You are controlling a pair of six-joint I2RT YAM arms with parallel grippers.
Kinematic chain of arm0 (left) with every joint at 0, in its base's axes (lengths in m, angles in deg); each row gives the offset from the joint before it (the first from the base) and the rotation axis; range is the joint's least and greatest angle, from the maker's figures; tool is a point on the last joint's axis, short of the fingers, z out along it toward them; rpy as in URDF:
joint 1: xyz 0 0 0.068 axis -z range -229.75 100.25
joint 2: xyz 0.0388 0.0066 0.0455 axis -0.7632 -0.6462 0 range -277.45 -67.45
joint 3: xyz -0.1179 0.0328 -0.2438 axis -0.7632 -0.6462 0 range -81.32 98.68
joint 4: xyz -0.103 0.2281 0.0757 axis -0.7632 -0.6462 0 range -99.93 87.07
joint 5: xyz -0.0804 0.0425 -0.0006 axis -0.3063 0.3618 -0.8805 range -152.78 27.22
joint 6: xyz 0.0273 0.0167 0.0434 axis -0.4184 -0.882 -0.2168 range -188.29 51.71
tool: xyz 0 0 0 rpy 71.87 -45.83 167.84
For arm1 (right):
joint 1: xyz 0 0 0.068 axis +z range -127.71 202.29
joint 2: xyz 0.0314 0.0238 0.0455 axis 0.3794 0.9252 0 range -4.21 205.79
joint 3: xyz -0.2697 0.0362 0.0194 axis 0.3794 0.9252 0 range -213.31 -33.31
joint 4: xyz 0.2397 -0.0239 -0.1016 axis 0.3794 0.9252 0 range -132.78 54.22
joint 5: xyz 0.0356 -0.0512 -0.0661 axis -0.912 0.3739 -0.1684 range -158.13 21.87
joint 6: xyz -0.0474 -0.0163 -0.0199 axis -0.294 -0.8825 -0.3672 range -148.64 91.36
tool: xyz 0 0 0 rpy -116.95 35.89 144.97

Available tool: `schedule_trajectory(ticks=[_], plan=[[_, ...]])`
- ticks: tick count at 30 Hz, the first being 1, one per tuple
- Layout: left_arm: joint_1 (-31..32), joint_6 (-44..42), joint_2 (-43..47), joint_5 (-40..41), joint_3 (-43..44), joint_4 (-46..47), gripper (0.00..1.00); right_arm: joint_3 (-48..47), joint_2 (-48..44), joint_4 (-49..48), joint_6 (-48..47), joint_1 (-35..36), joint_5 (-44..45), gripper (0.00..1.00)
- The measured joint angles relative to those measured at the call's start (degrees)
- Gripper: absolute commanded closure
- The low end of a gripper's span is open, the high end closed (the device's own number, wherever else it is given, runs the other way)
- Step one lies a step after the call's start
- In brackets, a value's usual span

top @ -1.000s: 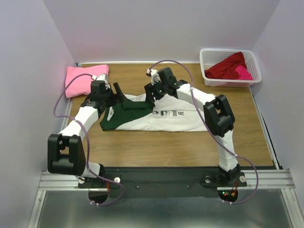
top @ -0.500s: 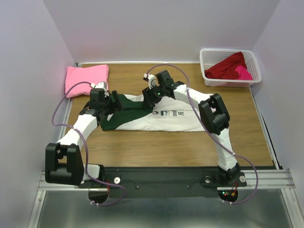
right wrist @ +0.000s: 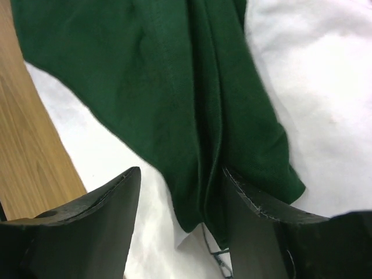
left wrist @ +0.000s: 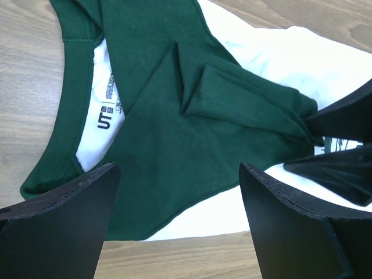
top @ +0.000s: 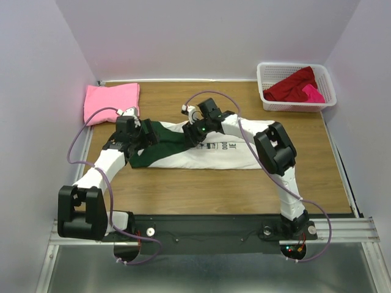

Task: Fold and stack the t-shirts
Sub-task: Fold the tshirt

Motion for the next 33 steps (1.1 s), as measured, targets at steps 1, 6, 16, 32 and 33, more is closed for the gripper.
schedule_trajectory(ticks=[1, 6, 16, 32, 33], plan=[[0.02, 0.0, 0.15, -0.02, 0.0, 0.0, 0.04, 0.61, -0.44, -0.11, -0.42, 0.35, 0.24, 0.38], [0.0, 0.02, 1.33, -0.04, -0.5, 0.0, 0.05, 2.56, -3.78, 0.13, -1.75, 1.97, 1.38, 0.38], [0.02, 0.92, 1.51, -0.33, -0.79, -0.2, 0.05, 4.39, -6.78, -0.17, -3.32, 4.15, 4.85, 0.38], [0.26, 3.69, 0.72, -1.68, -0.79, -0.48, 0.12, 9.05, -7.54, -0.2, -7.19, 7.26, 14.14, 0.38], [0.52, 4.02, 0.33, -1.75, -0.79, -0.46, 0.14, 9.05, -7.54, -0.2, -7.21, 7.28, 14.19, 0.38]])
